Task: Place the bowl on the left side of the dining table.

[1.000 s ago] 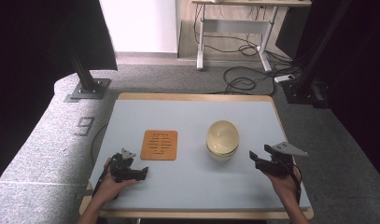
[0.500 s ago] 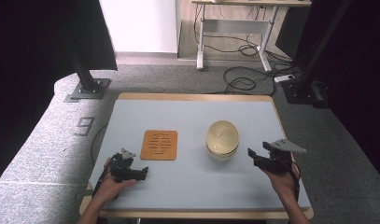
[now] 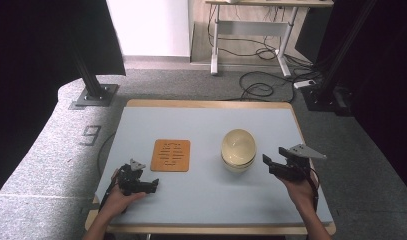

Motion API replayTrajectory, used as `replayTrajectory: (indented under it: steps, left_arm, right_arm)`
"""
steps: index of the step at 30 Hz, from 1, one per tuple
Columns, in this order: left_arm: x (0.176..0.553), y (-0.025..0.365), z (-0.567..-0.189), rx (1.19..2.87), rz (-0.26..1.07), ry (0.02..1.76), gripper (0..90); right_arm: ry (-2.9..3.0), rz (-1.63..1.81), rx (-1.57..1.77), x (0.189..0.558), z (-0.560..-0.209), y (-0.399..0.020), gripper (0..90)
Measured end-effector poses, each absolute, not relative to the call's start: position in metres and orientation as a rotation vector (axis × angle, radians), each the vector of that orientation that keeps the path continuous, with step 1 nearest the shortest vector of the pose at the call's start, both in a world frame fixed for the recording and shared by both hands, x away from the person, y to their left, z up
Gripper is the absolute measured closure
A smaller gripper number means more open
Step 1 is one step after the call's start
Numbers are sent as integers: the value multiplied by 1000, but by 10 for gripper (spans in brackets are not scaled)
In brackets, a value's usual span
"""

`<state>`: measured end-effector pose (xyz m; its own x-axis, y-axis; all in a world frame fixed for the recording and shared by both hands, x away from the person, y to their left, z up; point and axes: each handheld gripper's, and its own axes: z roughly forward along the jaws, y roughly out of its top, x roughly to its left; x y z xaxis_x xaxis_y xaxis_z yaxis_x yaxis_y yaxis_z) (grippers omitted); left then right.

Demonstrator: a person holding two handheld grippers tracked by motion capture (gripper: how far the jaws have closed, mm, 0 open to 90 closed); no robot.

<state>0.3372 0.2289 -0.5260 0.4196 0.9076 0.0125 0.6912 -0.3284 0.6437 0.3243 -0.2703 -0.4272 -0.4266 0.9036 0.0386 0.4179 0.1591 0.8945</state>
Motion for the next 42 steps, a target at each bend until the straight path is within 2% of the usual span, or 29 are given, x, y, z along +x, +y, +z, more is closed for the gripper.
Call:
replayTrajectory:
  steps: [42]
  left_arm:
    - [337, 229, -526, 2120, 508, 1348, 8]
  right_arm:
    - [1967, 1207, 1259, 351, -433, -238, 298]
